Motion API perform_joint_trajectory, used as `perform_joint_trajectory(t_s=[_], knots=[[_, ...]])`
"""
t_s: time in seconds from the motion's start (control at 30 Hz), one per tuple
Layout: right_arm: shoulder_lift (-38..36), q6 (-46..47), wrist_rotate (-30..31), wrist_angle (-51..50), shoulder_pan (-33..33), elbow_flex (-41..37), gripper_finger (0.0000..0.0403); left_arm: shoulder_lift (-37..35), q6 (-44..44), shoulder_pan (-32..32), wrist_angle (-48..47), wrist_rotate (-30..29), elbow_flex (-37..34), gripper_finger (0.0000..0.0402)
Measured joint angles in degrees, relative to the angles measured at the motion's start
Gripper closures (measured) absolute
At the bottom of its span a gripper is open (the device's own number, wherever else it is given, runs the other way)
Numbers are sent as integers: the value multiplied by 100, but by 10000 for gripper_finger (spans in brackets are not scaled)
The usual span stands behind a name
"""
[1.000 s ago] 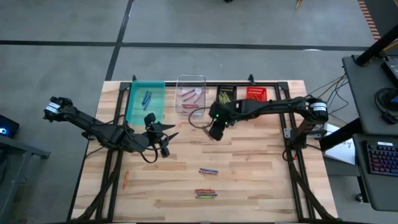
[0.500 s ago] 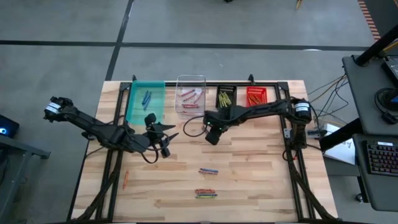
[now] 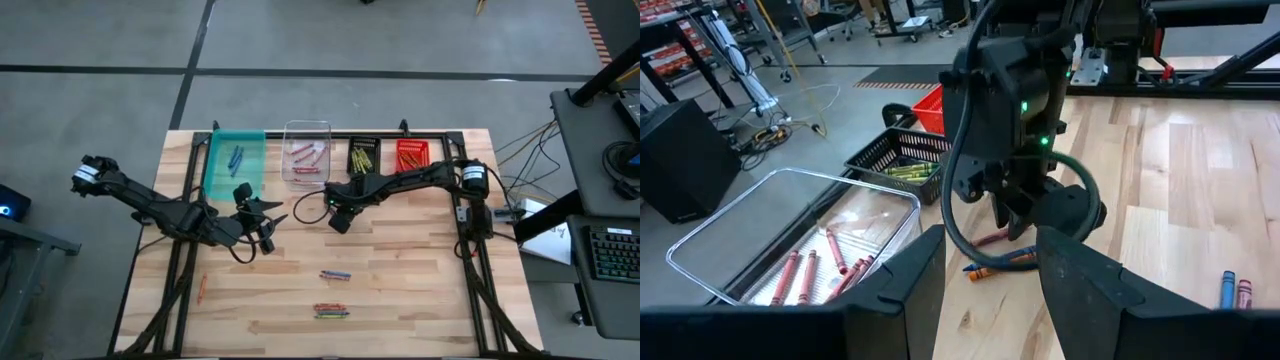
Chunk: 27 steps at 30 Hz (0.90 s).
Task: Sort crayons
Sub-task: Put the red crayon into the transparent bin
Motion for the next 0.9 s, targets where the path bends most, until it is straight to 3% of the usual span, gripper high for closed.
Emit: perform_joint_trajectory(t_s=[0.4, 0.9], knots=[[232, 0, -2, 66, 3, 11, 387, -6, 24, 0, 0, -2, 11, 260], [-157, -274, 83, -315, -9, 282, 390, 64, -2, 0, -50, -2, 9, 260]])
